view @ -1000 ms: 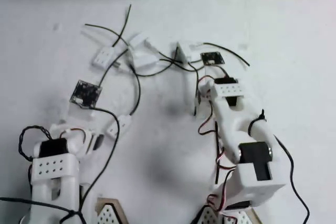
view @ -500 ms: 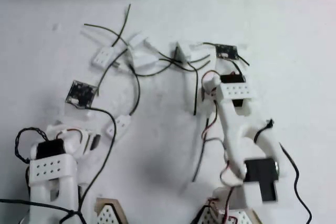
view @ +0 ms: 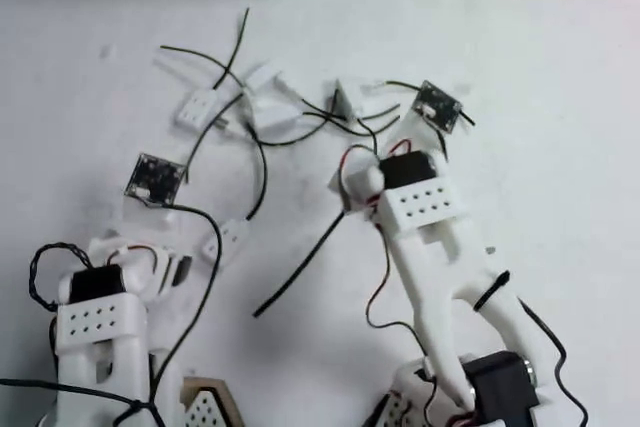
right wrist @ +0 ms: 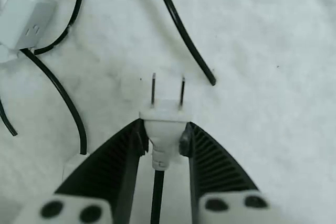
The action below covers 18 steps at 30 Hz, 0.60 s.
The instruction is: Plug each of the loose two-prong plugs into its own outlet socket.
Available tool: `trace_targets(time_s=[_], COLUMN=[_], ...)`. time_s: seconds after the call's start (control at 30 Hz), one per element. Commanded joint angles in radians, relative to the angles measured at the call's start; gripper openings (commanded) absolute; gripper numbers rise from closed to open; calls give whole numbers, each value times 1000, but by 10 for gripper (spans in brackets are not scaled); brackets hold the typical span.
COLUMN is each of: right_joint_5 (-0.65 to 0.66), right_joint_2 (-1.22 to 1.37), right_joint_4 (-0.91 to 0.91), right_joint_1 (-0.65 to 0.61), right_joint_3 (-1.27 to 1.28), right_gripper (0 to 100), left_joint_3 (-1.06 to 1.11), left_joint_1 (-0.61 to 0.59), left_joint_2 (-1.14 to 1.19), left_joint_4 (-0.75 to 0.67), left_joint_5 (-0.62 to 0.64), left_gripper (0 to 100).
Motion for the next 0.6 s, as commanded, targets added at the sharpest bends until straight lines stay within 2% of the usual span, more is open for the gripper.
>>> trace_targets(time_s=[0.0,0.13,0.2,0.27,0.37,0.43,0.57], right_joint_5=[-28,-20,-9,75,296,493,1049], right_joint_2=[-45,-54,-56,-56,-56,-51,-48], right_joint_4=[10,10,18,56,127,180,231], right_joint_1=[-50,-107,-131,-151,-153,-136,-81], right_joint_3=[-23,-23,-23,-26,-28,-28,-28], right_gripper=[164,300,307,292,254,221,164], left_joint_3=[0,0,0,0,0,0,0], left_joint_1=[-7,-7,-7,-7,-7,-7,-7], left_joint_2=[-18,-18,-18,-18,-18,-18,-18], left_joint_4=[-18,-18,-18,-18,-18,-18,-18], left_joint_5=[-8,-8,-8,-8,-8,-8,-8], left_gripper=[264,264,264,264,264,264,264])
